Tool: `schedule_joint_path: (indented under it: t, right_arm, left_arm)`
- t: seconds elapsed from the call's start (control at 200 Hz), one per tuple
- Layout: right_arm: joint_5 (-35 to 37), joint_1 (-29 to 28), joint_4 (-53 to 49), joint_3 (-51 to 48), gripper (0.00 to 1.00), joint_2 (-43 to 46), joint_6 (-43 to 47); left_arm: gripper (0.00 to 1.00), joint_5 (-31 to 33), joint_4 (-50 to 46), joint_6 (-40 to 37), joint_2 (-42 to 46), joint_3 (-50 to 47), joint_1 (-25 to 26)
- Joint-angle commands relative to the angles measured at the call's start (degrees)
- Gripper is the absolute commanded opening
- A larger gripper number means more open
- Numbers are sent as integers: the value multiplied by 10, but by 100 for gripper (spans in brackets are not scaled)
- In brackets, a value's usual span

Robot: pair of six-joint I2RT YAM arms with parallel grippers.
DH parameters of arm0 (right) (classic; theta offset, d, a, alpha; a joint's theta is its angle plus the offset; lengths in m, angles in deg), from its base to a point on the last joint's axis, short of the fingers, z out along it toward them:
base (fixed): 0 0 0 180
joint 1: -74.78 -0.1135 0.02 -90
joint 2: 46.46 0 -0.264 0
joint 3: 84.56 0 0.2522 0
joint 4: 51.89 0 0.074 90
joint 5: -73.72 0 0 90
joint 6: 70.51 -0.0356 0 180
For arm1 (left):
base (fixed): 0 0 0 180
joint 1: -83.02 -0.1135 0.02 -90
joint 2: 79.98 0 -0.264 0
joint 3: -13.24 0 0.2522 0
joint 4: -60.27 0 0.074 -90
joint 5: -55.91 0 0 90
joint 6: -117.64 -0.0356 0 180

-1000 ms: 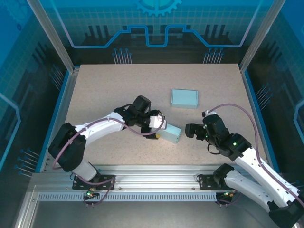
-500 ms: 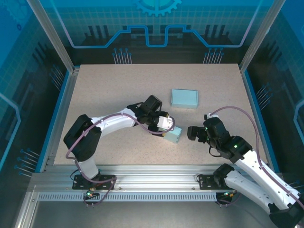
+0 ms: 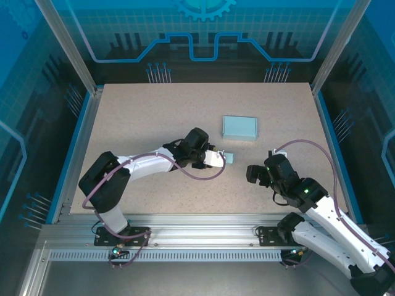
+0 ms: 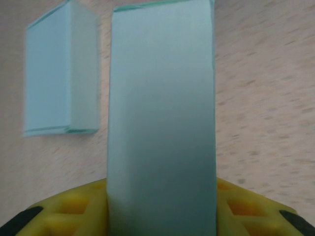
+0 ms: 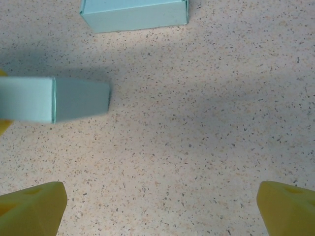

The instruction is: Fold the paper box

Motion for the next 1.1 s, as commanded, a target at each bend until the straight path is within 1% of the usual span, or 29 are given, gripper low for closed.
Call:
schedule_joint_path:
  t: [0.0, 0.085, 0.225, 0.355, 0.415, 0.46, 0.555, 0.62, 0.735, 0.82, 0.88, 0.99, 1.096]
  right_arm:
    - [8, 7, -17, -10, 100, 12, -10]
    - [5, 7, -23, -12, 100, 19, -11]
    - [9, 7, -35, -18, 100, 35, -17]
    - [6, 7, -30, -30, 100, 47, -24]
    - [4, 7, -30, -32, 100, 49, -26]
    - [3, 7, -30, -32, 100, 49, -26]
    - [-2, 7, -33, -31, 100, 52, -25]
    - [-2, 6, -33, -32, 100, 56, -24]
    - [-2, 7, -32, -31, 100, 58, -20]
    - [0, 7, -24, -30, 100, 58, -14]
    - [9, 7, -16, -31, 100, 58, -12]
    - [53, 7, 7, -33, 100, 63, -8]
    - [96, 6, 64, -50, 100, 75, 23]
  left_arm:
    - [37, 139, 104, -7, -17, -20, -15]
    - [40, 163, 139, -4, -30, -29, -38]
    - [42, 161, 171, 3, -47, -42, -80]
    - [43, 171, 267, -8, -83, -53, -102]
    - [51, 171, 284, -29, -104, -51, -101]
    - [54, 165, 288, -34, -117, -50, -101]
    - [62, 156, 288, -31, -127, -55, -101]
    - [72, 150, 282, -22, -122, -66, -101]
    - [98, 148, 259, -1, -85, -93, -91]
    - [99, 146, 254, 25, -34, -126, -76]
    - [99, 146, 242, 60, 9, -146, -65]
    - [99, 157, 218, 154, 93, -171, -56]
    - [99, 197, 213, 244, 166, -195, -60]
